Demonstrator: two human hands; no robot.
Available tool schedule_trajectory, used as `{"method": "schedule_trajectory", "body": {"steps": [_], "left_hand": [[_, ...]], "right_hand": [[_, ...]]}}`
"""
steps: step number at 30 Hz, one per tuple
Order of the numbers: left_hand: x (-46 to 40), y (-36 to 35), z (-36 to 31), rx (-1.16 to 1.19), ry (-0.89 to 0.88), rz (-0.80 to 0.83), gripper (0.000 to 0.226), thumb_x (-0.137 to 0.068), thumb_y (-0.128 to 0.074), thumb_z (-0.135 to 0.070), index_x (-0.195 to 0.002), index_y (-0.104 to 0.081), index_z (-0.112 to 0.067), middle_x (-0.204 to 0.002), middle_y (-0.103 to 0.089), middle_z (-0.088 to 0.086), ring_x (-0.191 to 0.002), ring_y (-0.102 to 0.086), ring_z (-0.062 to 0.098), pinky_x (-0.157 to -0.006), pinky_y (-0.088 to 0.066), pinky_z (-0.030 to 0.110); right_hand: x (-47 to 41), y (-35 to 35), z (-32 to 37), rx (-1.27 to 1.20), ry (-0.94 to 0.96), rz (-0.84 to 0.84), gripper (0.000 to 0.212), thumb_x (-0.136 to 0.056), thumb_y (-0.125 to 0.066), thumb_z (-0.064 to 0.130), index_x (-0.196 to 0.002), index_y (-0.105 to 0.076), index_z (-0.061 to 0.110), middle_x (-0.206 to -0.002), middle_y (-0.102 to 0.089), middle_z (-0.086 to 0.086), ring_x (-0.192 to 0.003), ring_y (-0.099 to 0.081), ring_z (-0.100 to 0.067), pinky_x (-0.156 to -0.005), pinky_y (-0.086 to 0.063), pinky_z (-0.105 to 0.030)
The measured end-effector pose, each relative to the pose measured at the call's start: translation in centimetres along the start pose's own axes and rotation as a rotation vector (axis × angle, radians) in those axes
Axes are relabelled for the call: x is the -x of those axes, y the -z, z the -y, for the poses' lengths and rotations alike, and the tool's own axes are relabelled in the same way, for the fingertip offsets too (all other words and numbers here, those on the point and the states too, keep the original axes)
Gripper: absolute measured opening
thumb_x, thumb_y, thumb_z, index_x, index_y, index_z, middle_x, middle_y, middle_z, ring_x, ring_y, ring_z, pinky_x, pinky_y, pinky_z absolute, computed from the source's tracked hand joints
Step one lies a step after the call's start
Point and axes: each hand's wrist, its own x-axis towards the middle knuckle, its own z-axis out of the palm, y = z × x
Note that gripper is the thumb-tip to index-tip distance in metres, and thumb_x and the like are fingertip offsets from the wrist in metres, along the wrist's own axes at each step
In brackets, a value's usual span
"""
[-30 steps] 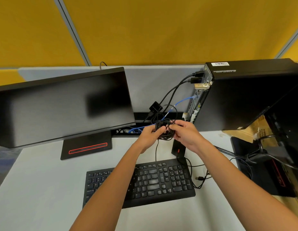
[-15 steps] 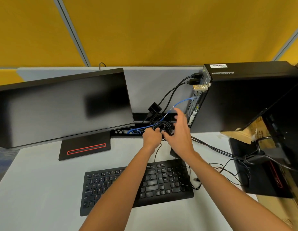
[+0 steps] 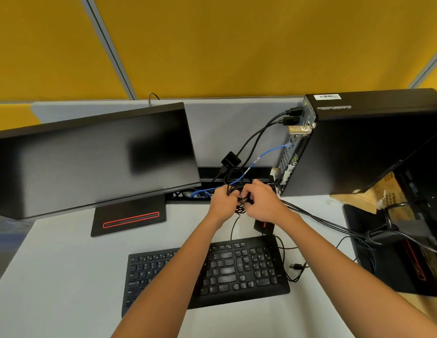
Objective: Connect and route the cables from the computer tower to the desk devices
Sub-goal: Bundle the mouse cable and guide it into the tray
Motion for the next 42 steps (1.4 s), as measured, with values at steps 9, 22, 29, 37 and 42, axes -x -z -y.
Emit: {"method": "schedule_trajectory", "body": {"steps": [9, 22, 29, 37, 42], "left_hand": [[-1.6, 0.4, -1.9, 0.188, 0.338, 0.023, 0.008, -0.092, -0.057, -0.011, -0.085, -0.059, -0.008, -0.086, -0.061, 0.01, -0.087, -0.06, 0.023, -0.086, -0.053, 0.039], [-2.4, 0.4, -2.4, -0.054, 0.161, -0.063, 0.019, -0.079, -0.056, -0.008, -0.062, -0.05, -0.014, -0.066, -0.054, 0.005, -0.063, -0.052, 0.018, -0.061, -0.049, 0.032], [-1.8, 0.3, -1.6, 0.026, 0.094, -0.027, 0.023, -0.086, -0.057, -0.007, -0.065, -0.051, -0.013, -0.065, -0.05, 0.005, -0.068, -0.049, 0.018, -0.061, -0.041, 0.028], [-2.9, 1.1, -2.6, 0.249, 0.428, 0.041, 0.011, -0.09, -0.056, -0.01, -0.099, -0.061, -0.009, -0.085, -0.064, 0.006, -0.075, -0.06, 0.016, -0.06, -0.046, 0.027], [-2.8, 2.4, -0.5, 0.342, 0.374, 0.105, 0.013, -0.095, -0.047, -0.007, -0.1, -0.059, -0.007, -0.083, -0.065, 0.006, -0.084, -0.064, 0.019, -0.069, -0.051, 0.03]], "right_hand": [[-0.6, -0.3, -0.8, -0.49, -0.196, -0.099, 0.01, -0.087, -0.069, 0.018, -0.077, -0.068, 0.013, -0.077, -0.044, -0.002, -0.069, -0.042, -0.009, -0.078, -0.034, -0.026], [0.2, 0.2, 0.5, 0.101, 0.031, -0.282, 0.011, -0.092, -0.062, 0.023, -0.082, -0.06, 0.021, -0.092, -0.045, 0.007, -0.089, -0.046, -0.014, -0.08, -0.038, -0.032], [-1.2, 0.8, 0.4, 0.277, 0.137, -0.123, 0.009, -0.093, -0.06, 0.021, -0.098, -0.066, 0.016, -0.1, -0.05, 0.002, -0.099, -0.048, -0.019, -0.083, -0.032, -0.034], [-0.4, 0.1, -1.1, -0.548, -0.183, -0.259, 0.012, -0.085, -0.068, 0.006, -0.076, -0.063, 0.012, -0.077, -0.054, 0.002, -0.069, -0.049, -0.011, -0.067, -0.039, -0.019], [-0.3, 3.3, -1.8, -1.154, -0.358, -0.084, 0.014, -0.098, -0.053, 0.013, -0.094, -0.066, 0.015, -0.094, -0.067, 0.001, -0.083, -0.058, -0.009, -0.073, -0.043, -0.023]]}}
